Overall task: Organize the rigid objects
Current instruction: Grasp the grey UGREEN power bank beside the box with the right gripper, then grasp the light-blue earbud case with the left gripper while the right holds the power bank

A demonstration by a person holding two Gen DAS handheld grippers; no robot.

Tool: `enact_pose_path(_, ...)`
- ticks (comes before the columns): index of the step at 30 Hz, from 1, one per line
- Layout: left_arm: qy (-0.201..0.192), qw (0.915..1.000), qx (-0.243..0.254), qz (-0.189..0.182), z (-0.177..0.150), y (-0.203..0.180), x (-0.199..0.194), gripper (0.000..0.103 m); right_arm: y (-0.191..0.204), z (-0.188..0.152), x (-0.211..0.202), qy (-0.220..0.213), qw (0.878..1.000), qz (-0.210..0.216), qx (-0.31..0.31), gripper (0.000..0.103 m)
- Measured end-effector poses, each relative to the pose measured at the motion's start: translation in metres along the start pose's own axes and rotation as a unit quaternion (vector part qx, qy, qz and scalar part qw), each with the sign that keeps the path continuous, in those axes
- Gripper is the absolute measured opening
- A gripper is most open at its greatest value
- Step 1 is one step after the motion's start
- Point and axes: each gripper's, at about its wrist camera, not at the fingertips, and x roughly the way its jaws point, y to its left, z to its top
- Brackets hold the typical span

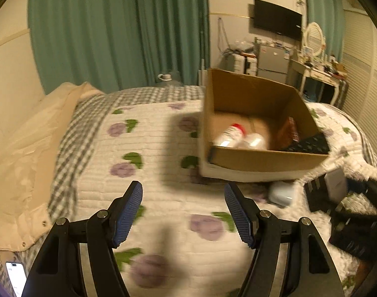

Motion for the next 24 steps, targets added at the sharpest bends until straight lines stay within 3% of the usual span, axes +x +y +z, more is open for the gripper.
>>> enact_pose_path(5,0.027,0.9985,0.002,-0.046,-0.010,-0.045,0.016,0.072,-0.046,0.004,-0.013,-0.022,0.998,-0.055,0.026,0.068)
enact_pose_path(12,0.062,0.9951,0.028,-0.071,-0.025,-0.099,0.057,0.072,-0.104,-0.003,0.001,-0.008,0.994,-0.059,0.089,0.068)
enact_pose_path(18,0.087,0.9896,0.076,-0.086,-0.029,-0.137,0.090,0.072,-0.117,-0.007,0.023,0.012,0.992,-0.047,0.117,0.068)
enact_pose_path(24,0.109,0.9866,0.082,-0.091,-0.027,-0.151,0.118,0.072,-0.117,-0.009,0.027,0.015,0.991,-0.044,0.123,0.068)
